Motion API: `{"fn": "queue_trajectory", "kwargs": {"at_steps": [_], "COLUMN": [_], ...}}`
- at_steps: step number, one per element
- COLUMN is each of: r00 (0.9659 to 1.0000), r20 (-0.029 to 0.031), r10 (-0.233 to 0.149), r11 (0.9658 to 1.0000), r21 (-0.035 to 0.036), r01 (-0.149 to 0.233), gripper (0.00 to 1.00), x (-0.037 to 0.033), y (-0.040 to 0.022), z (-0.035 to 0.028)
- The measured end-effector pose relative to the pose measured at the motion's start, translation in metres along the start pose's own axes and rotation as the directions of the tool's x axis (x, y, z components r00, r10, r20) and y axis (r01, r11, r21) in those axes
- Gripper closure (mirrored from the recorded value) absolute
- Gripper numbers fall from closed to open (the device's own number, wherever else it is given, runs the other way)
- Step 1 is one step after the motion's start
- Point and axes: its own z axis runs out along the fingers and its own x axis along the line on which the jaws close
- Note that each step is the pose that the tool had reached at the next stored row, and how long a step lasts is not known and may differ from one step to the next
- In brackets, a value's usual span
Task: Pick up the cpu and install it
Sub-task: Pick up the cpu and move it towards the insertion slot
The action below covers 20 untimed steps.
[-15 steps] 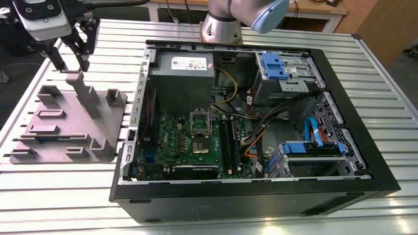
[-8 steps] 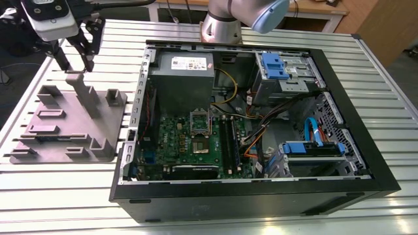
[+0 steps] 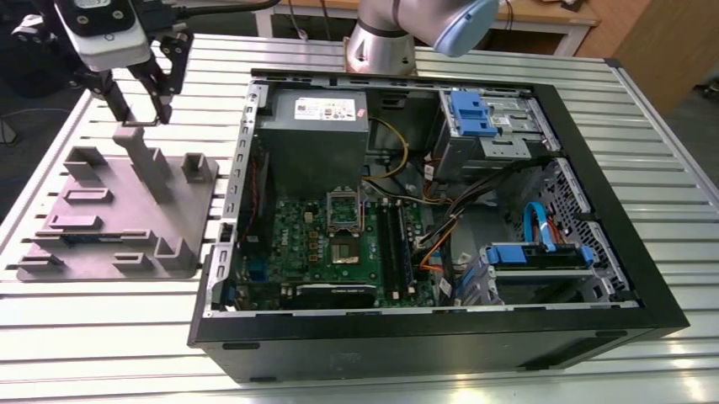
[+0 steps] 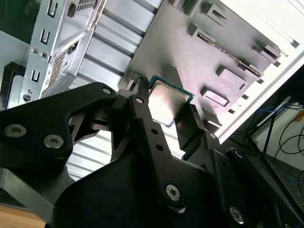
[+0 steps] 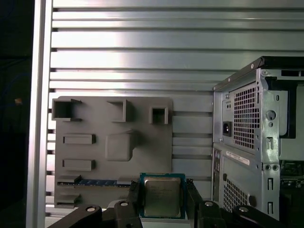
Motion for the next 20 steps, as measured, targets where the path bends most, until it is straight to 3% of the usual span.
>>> {"fn": "queue_trajectory", "kwargs": {"at_steps": [13,20], "r00": [1.0000,1.0000], "r20": [0.0000,0.0000], "r10": [0.000,0.000], "r11": [1.0000,1.0000], "r21": [0.0000,0.0000], "r01": [0.000,0.000], "gripper": [0.53,0.53], "x": [-0.0164,-0.0295], "y": [-0.0002,-0.0006], "z": [-0.0007,-0.0012]}}
